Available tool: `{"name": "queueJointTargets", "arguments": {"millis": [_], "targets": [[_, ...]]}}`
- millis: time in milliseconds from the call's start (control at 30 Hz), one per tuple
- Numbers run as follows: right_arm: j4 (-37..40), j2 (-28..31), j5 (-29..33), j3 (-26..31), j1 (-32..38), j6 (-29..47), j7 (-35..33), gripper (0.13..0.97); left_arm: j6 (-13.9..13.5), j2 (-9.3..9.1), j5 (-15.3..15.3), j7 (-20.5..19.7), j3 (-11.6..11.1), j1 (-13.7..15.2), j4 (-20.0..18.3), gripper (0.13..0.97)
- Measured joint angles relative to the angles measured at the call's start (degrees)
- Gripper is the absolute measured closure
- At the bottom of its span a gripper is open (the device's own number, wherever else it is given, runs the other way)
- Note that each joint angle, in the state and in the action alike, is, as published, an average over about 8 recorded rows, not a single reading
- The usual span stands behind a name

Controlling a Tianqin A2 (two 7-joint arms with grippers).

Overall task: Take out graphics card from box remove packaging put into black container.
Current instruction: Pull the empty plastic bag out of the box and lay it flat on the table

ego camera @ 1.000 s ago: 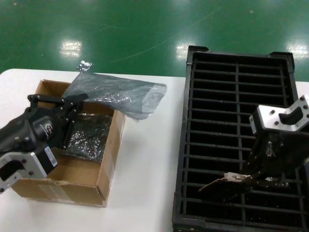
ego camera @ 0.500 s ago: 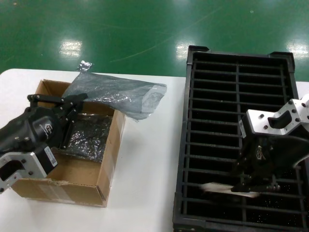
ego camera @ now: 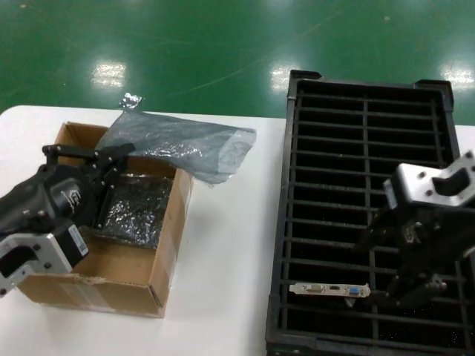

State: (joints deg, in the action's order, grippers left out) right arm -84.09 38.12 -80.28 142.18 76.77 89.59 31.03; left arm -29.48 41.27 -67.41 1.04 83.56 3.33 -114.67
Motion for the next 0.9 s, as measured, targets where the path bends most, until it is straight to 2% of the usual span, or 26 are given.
{"name": "queueJointTargets", "arguments": {"millis": [167,400,667,900], "targets": [[-1.3,3.7,-3.5,-6.1,-4.7,-2.5,-1.4,0.654,0.0,0.00,0.0,0.0,0.0,0.0,0.0,0.958],[-0.6,10.2,-13.4,-18.2,-16.6,-10.0,-4.8,0.471,0.0,0.00,0.0,0.0,0.0,0.0,0.0,0.958],[4.1,13.7,-30.1,-34.0,-33.4,-15.3,-9.0,0.316,0.0,0.00,0.0,0.0,0.0,0.0,0.0,0.958],[8.9,11.1,-45.8,-48.6,-44.7,-12.1,-6.7,0.221,0.0,0.00,0.0,0.0,0.0,0.0,0.0,0.958]]}}
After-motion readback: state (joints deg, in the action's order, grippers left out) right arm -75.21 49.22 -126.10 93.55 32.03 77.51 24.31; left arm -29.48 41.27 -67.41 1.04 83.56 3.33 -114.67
